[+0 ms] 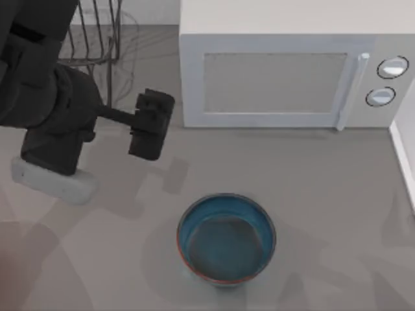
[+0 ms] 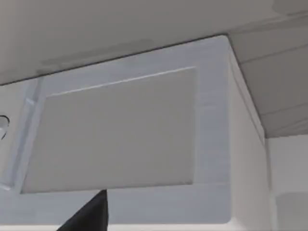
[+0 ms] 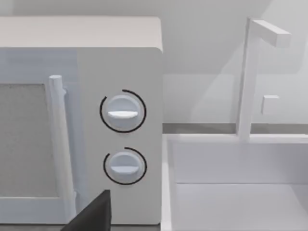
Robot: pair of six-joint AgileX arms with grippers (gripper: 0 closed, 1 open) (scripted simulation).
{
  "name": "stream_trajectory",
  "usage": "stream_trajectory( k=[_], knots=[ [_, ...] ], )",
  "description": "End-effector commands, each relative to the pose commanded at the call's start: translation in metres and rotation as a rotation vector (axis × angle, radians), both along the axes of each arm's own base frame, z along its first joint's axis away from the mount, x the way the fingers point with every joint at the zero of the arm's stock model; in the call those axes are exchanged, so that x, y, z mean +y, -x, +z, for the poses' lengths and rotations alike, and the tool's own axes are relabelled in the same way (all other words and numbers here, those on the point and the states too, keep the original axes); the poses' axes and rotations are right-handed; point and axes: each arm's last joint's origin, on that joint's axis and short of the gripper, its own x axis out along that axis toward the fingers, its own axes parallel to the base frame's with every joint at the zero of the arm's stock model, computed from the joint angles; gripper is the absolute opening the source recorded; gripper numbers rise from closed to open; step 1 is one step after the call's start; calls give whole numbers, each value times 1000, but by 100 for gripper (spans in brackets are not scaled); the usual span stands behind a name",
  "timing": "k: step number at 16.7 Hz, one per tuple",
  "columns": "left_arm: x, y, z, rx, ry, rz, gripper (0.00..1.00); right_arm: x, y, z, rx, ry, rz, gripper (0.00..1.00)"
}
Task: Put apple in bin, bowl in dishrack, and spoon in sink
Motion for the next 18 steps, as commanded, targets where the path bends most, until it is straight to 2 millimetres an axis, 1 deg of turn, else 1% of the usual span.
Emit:
stream_trajectory(
  k=[2, 5, 9, 12, 14, 16, 18],
  knots=[
    [-27, -14, 0, -25, -202, -305, 100, 0, 0, 0, 0, 0, 0, 100],
    [-69, -30, -5, -66, -458, -773, 100, 0, 0, 0, 0, 0, 0, 100],
    [-124, -40, -22, -130, -700, -1377, 100, 0, 0, 0, 0, 0, 0, 100],
    [-161, -42, -40, -183, -810, -1789, 100, 0, 0, 0, 0, 0, 0, 100],
    [-182, -40, -51, -219, -853, -2028, 100, 0, 0, 0, 0, 0, 0, 100],
    [-199, -37, -62, -253, -876, -2232, 100, 0, 0, 0, 0, 0, 0, 100],
    [-212, -34, -71, -283, -884, -2395, 100, 0, 0, 0, 0, 0, 0, 100]
  ],
)
